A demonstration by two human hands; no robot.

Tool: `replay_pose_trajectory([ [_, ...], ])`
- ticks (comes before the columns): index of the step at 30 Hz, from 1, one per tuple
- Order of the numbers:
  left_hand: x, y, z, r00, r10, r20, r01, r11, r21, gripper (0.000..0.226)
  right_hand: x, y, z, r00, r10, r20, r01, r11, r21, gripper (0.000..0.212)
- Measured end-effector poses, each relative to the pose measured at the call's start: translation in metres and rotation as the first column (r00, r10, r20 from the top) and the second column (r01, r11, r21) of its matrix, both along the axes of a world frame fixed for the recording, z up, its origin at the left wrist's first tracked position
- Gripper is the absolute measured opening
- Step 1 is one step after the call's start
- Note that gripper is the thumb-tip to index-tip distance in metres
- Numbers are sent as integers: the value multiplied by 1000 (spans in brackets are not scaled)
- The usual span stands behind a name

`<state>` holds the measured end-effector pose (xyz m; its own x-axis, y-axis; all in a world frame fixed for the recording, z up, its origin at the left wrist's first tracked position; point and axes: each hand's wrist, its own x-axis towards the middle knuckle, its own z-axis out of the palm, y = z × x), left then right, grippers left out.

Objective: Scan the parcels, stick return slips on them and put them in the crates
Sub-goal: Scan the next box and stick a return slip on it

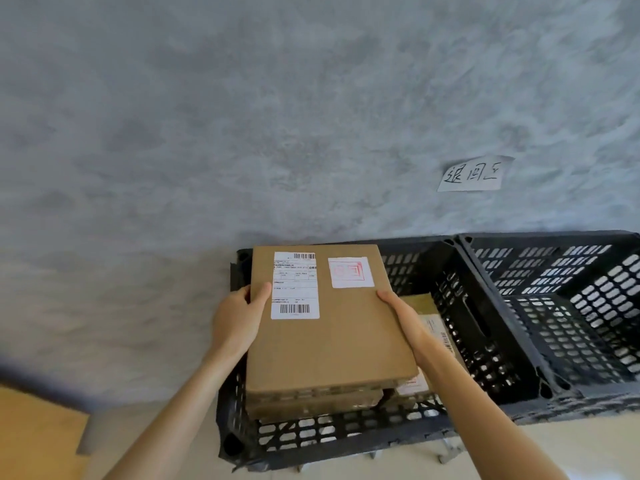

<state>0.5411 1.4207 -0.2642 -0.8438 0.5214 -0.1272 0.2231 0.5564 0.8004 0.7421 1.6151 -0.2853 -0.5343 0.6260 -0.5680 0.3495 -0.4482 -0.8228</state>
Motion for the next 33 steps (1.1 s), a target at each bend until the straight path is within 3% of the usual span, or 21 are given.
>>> replay_pose_trajectory([
  [4, -1, 7, -7, 994, 71, -81, -79, 992, -94, 36, -13, 5, -14, 999, 39, 6, -39, 999, -27, 53],
  [7, -6, 15, -19, 995, 87, -48, -94, 978, -188, 46, -19, 5, -22, 999, 41, 28, -41, 999, -26, 48],
  [13, 7, 24, -44, 989, 146, -13, -145, 958, -248, 45, -17, 6, -40, 991, 74, 109, -76, 997, 11, 70],
  [16, 12, 24, -50, 978, 176, -109, -198, 950, -243, 41, -18, 6, -38, 991, 78, 112, -83, 996, 33, 56],
  [22, 26, 24, -42, 902, 141, -407, -242, 947, -210, 31, -16, 6, -30, 987, 101, 124, -107, 993, 49, 51],
  [25, 30, 20, -36, 888, 79, -454, -220, 938, -268, 32, -17, 5, -27, 984, 113, 135, -122, 991, 57, 50],
  [29, 26, 8, -21, 903, 49, -428, -162, 959, -232, 32, -25, 11, -16, 969, 148, 199, -199, 942, 269, 67],
  [33, 9, -21, 9, 911, 155, -381, -227, 962, -153, 34, -51, 17, 20, 926, 223, 303, -354, 789, 502, 75],
])
